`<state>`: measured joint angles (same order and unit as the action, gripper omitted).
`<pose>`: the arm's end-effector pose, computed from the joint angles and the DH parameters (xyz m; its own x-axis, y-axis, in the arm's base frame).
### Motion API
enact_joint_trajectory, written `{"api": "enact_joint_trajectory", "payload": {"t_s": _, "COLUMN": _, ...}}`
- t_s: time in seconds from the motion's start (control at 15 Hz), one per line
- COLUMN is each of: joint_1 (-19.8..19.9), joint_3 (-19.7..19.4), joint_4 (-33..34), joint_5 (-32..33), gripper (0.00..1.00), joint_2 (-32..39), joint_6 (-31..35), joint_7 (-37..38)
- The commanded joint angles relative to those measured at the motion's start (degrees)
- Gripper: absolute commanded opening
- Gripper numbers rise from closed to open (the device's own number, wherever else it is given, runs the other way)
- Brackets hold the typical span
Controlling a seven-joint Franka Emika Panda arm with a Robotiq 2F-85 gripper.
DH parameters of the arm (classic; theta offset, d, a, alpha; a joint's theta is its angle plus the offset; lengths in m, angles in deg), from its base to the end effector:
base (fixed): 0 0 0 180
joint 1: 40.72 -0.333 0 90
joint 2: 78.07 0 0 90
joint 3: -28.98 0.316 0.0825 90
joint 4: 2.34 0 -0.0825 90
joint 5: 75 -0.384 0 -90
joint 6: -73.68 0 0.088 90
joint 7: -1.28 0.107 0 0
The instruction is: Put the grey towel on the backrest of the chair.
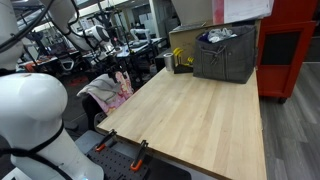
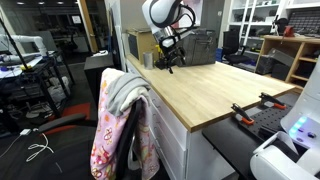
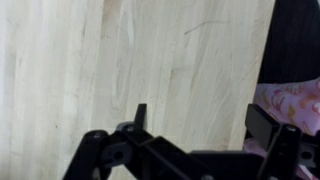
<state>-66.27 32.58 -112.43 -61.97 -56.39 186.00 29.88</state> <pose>0.5171 0.2701 0.2730 0.9694 0.0941 -0.2267 0.1593 -0.9438 0.2894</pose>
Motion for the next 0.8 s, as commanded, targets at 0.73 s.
{"api": "enact_joint_trajectory", "payload": {"t_s": 0.73, "joint_1": 10.96, "joint_3": 1.36, "joint_4": -30.83, "joint_5": 7.86, "gripper": 1.00, "joint_2": -13.49, "joint_6": 21.63, "joint_7": -1.91}}
